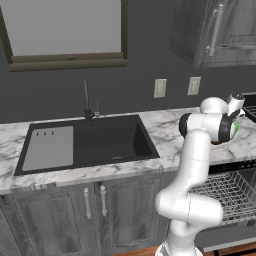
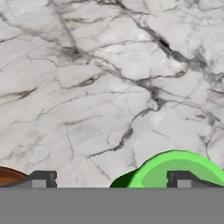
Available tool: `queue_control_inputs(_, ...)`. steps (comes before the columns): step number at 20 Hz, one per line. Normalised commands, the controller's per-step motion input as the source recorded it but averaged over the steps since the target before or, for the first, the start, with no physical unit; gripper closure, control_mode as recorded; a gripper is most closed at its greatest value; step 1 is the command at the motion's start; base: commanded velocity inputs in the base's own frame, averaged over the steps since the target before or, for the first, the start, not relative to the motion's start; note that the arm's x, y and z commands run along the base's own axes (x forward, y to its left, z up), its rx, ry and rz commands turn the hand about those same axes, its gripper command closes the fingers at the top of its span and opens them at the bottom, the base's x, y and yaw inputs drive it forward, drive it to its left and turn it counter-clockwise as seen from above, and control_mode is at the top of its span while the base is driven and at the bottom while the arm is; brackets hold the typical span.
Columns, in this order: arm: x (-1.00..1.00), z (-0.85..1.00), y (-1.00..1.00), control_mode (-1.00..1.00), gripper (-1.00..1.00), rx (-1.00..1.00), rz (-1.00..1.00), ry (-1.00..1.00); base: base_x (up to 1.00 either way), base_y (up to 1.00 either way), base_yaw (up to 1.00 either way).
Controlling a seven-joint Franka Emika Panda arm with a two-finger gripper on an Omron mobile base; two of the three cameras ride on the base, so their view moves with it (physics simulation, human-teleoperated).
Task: Pick up the cup and bowl from the counter, place them in the dishwasher, and close the dishwasher door.
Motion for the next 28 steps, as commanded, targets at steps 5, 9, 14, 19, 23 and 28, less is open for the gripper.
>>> queue_control_inputs(5, 0.05, -0.10, 0.00, -1.00, 1.00, 0.00, 0.00, 0.00, 0.00, 0.00, 0.00)
queue_control_inputs(9, -0.02, 0.00, 0.00, -1.00, 1.00, 0.00, 0.00, -0.03, 0.00, 0.00, 0.00)
queue_control_inputs(14, -0.02, 0.00, 0.00, -1.00, 1.00, 0.00, 0.00, -0.03, 0.00, 0.00, 0.00)
queue_control_inputs(19, -0.13, 0.00, 0.00, -1.00, 1.00, 0.00, 0.00, -0.05, 0.00, 0.00, 0.00)
queue_control_inputs(23, -0.45, 0.18, 0.00, -1.00, 1.00, -0.05, 0.00, -0.16, 0.00, 0.00, 0.00)
queue_control_inputs(28, -0.46, 0.31, 0.00, -1.00, 1.00, -0.09, 0.00, -0.17, 0.00, 0.00, 0.00)
